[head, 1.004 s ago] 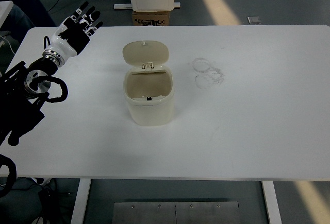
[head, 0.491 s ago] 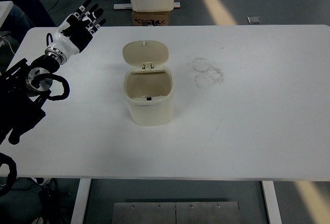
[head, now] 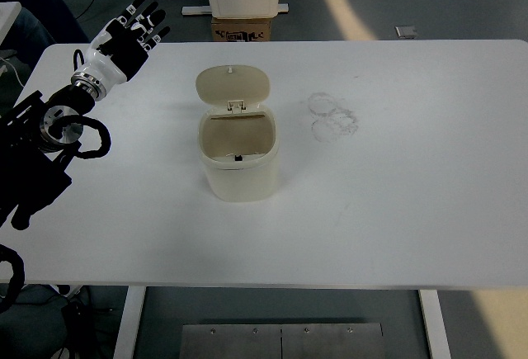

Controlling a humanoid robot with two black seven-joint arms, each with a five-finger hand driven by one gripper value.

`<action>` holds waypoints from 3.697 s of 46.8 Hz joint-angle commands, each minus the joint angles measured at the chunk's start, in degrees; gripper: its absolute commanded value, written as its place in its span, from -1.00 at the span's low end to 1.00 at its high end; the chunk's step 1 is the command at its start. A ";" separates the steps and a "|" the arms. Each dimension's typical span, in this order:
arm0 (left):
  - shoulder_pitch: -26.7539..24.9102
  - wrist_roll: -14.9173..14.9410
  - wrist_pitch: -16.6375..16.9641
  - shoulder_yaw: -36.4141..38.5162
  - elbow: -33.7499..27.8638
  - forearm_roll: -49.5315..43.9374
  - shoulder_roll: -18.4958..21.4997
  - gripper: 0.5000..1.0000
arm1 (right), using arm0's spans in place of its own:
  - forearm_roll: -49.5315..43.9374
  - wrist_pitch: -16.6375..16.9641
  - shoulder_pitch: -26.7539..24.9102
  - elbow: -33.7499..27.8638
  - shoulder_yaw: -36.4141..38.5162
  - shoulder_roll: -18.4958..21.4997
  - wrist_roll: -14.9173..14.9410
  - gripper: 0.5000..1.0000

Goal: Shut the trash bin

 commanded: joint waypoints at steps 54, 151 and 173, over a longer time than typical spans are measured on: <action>-23.92 9.70 5.00 40.92 -32.83 0.18 20.30 1.00 | 0.07 0.00 0.00 0.00 0.00 0.00 0.00 0.97; -52.93 24.38 -10.03 68.88 -46.54 -0.18 15.90 1.00 | -0.01 0.00 0.00 0.00 0.00 0.00 0.00 0.97; -52.75 24.55 -10.03 69.23 -50.76 0.53 16.52 1.00 | -0.01 0.00 0.00 0.00 0.00 0.00 0.00 0.97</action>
